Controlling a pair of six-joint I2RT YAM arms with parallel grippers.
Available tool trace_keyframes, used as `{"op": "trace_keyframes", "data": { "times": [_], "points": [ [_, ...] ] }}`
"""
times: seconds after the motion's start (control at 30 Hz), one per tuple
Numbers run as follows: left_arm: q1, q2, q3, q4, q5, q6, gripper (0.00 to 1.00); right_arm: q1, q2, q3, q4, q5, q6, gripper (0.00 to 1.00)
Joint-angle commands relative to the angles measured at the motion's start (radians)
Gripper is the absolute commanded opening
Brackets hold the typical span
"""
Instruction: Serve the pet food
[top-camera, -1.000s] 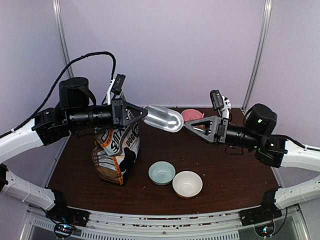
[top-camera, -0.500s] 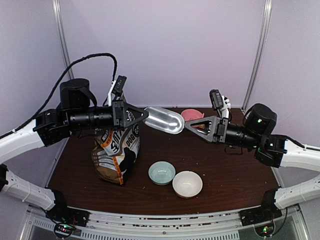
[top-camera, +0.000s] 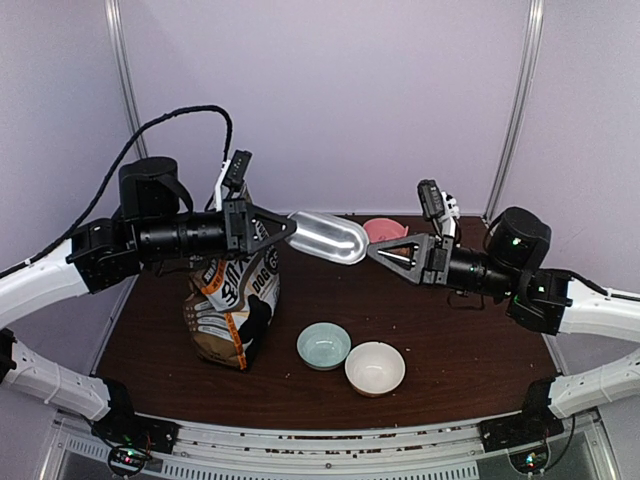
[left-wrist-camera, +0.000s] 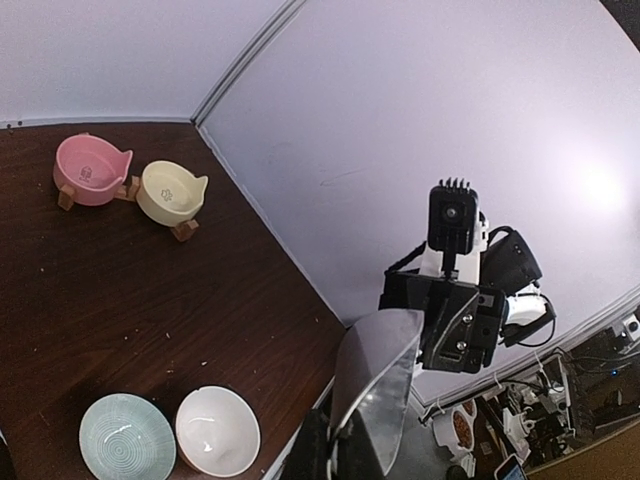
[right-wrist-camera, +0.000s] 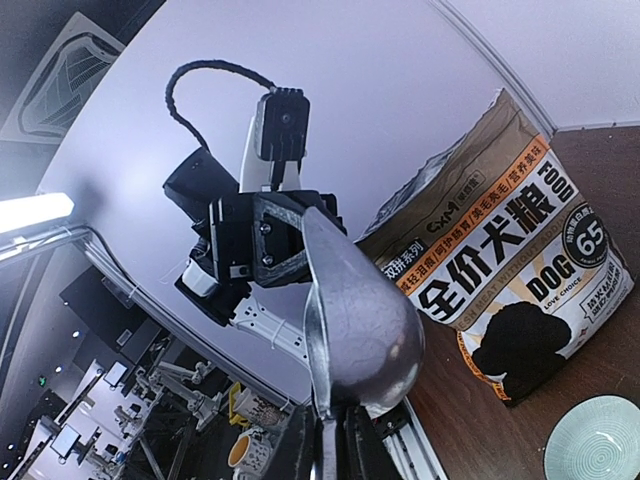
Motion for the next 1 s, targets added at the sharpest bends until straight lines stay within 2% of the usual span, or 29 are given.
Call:
{"op": "trace_keyframes", "data": {
  "times": [0.0, 0.07, 0.1, 0.17, 0.2, 0.37, 0.5, 0.7, 0.8, 0.97],
  "points": [
    [-0.004, -0.014, 0.022, 0.004, -0.015, 0.042, 0.16, 0.006, -0.026, 0.016, -0.003, 0.041, -0.034, 0.0],
    [-0.002, -0.026, 0.077, -0.091, -0.051, 0.103, 0.48, 0.005, -0.05, 0.019, -0.044, 0.082, -0.065, 0.0],
    [-0.001, -0.032, 0.113, -0.164, -0.086, 0.14, 0.61, 0.005, -0.061, 0.024, -0.076, 0.104, -0.083, 0.0],
    [0.013, -0.045, 0.197, -0.324, -0.175, 0.212, 0.75, 0.005, -0.081, 0.046, -0.159, 0.149, -0.133, 0.0],
    [0.033, -0.049, 0.239, -0.435, -0.209, 0.24, 0.78, 0.005, -0.088, 0.059, -0.212, 0.169, -0.16, 0.0],
    [0.204, -0.051, 0.343, -0.729, -0.284, 0.327, 0.78, 0.009, -0.108, 0.115, -0.405, 0.249, -0.257, 0.0],
    [0.266, -0.015, 0.388, -0.873, -0.366, 0.398, 0.79, 0.019, -0.113, 0.14, -0.472, 0.278, -0.295, 0.0],
    [0.286, 0.044, 0.402, -0.913, -0.38, 0.445, 0.77, 0.034, -0.103, 0.148, -0.493, 0.294, -0.307, 0.0],
    [0.295, 0.07, 0.413, -0.932, -0.425, 0.452, 0.7, 0.041, -0.1, 0.151, -0.494, 0.3, -0.31, 0.0],
    [0.304, 0.103, 0.411, -0.928, -0.442, 0.46, 0.64, 0.048, -0.098, 0.155, -0.506, 0.31, -0.317, 0.0]
  ]
}}
